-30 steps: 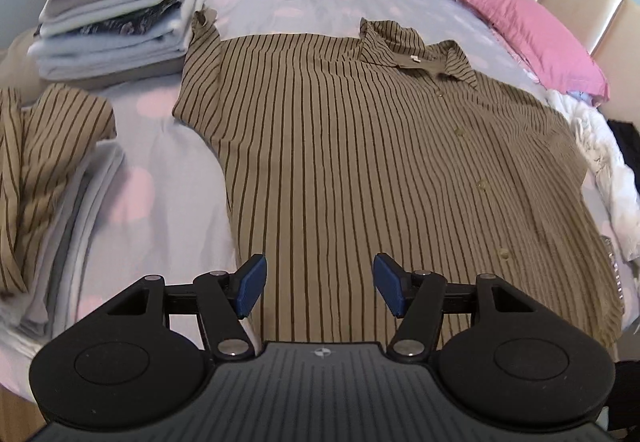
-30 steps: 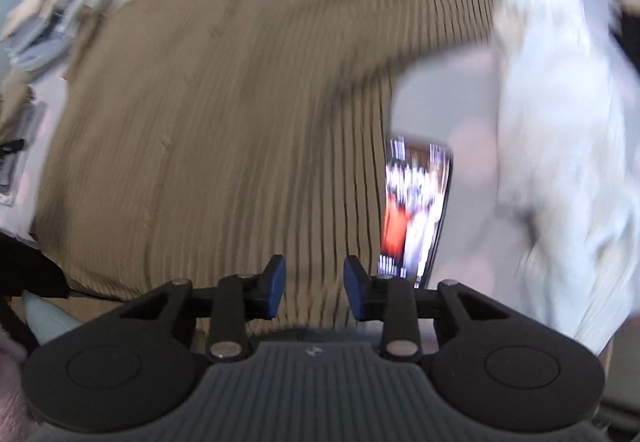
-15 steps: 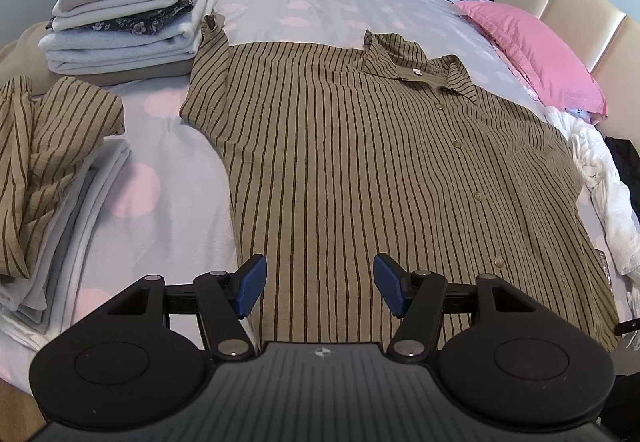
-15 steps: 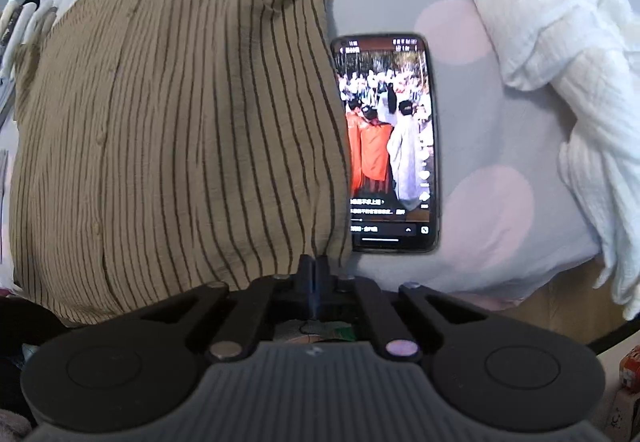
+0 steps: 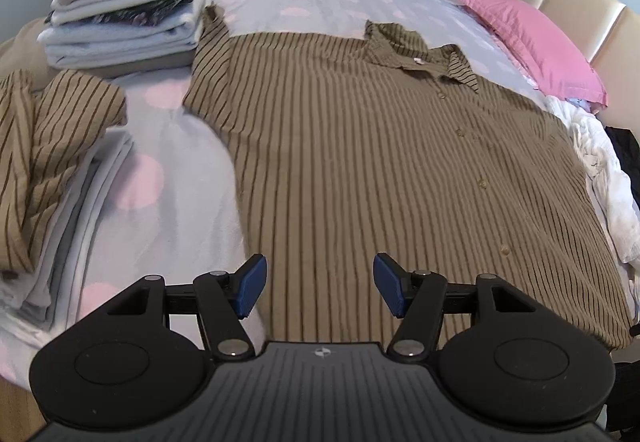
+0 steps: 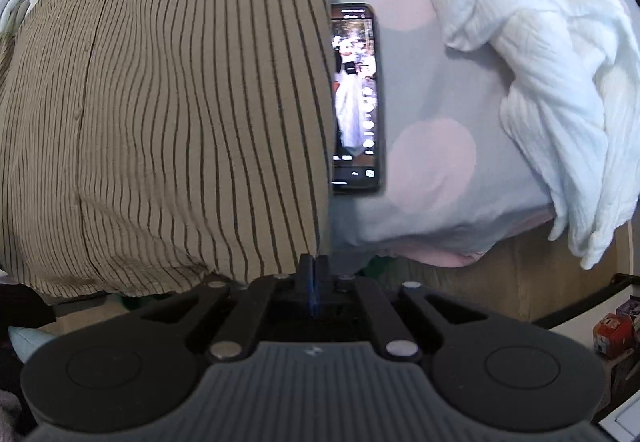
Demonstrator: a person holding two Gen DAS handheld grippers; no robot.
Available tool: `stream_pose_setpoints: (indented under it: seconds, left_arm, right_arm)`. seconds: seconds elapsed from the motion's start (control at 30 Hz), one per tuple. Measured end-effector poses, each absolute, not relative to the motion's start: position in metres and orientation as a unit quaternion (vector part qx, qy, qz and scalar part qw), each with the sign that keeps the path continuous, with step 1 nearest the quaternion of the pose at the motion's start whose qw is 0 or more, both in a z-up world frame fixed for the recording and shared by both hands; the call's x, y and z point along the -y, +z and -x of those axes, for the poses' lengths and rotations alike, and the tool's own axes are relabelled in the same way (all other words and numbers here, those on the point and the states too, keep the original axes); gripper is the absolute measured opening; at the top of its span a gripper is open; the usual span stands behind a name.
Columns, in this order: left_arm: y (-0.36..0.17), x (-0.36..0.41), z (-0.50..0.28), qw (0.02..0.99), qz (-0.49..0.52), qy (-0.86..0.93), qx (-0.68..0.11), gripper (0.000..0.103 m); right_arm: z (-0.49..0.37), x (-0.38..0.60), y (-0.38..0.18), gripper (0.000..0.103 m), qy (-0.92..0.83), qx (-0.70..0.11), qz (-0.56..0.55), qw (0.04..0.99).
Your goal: Fold clothes
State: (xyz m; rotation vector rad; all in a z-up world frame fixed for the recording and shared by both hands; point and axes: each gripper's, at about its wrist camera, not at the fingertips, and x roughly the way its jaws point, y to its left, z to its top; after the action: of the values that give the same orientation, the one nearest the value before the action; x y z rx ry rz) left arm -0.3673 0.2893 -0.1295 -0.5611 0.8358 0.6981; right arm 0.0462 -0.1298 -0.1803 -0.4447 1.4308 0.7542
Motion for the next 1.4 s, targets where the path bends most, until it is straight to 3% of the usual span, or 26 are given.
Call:
stream_pose_setpoints:
  seconds: [0.07, 0.1, 0.17, 0.4, 0.63, 0.77, 0.8, 0.87, 0.97, 1.2, 1.33, 1.4]
  left_arm:
    - [-0.133, -0.290, 0.373, 0.813, 0.270, 0.326, -0.399, 0.057]
    - [-0.134, -0.290, 0.376, 0.811, 0.273, 0.324, -0.403, 0.057]
    - [-0.138, -0.289, 0.382, 0.807, 0.277, 0.320, -0.413, 0.057]
    - [-0.152, -0.280, 0.404, 0.785, 0.275, 0.314, -0.457, 0.055]
    - [-0.178, -0.263, 0.408, 0.756, 0.272, 0.300, -0.514, 0.050]
    - [-0.194, -0.274, 0.404, 0.749, 0.309, 0.302, -0.502, 0.049]
    - [-0.199, -0.275, 0.401, 0.747, 0.312, 0.299, -0.505, 0.045]
    - [-0.210, -0.277, 0.394, 0.732, 0.301, 0.301, -0.532, 0.010]
    - [-0.206, -0.276, 0.396, 0.734, 0.309, 0.299, -0.526, 0.000]
    - [-0.164, -0.267, 0.436, 0.737, 0.351, 0.312, -0.487, 0.000]
    - [-0.171, -0.270, 0.453, 0.703, 0.366, 0.338, -0.508, 0.000]
    - [-0.182, -0.268, 0.442, 0.683, 0.319, 0.352, -0.555, 0.000]
  right_arm:
    - [-0.044, 0.128, -0.170, 0.013, 0.336, -0.612, 0.205, 0.686]
    - [-0.043, 0.127, -0.163, 0.027, 0.336, -0.598, 0.203, 0.699]
    - [-0.038, 0.126, -0.150, 0.038, 0.338, -0.571, 0.183, 0.726]
    - [-0.011, 0.111, -0.144, 0.038, 0.395, -0.533, 0.086, 0.743]
    - [0.021, 0.069, -0.158, 0.038, 0.461, -0.515, 0.093, 0.717]
    - [0.034, 0.055, -0.166, 0.038, 0.475, -0.511, 0.124, 0.706]
    - [0.035, 0.055, -0.166, 0.038, 0.477, -0.510, 0.126, 0.704]
    - [0.035, 0.056, -0.166, 0.038, 0.477, -0.508, 0.122, 0.706]
    - [0.035, 0.058, -0.166, 0.038, 0.475, -0.507, 0.110, 0.711]
    - [0.031, 0.057, -0.170, 0.038, 0.472, -0.511, 0.112, 0.709]
    - [0.031, 0.056, -0.171, 0.038, 0.478, -0.512, 0.118, 0.704]
    - [0.030, 0.057, -0.171, 0.038, 0.479, -0.513, 0.118, 0.703]
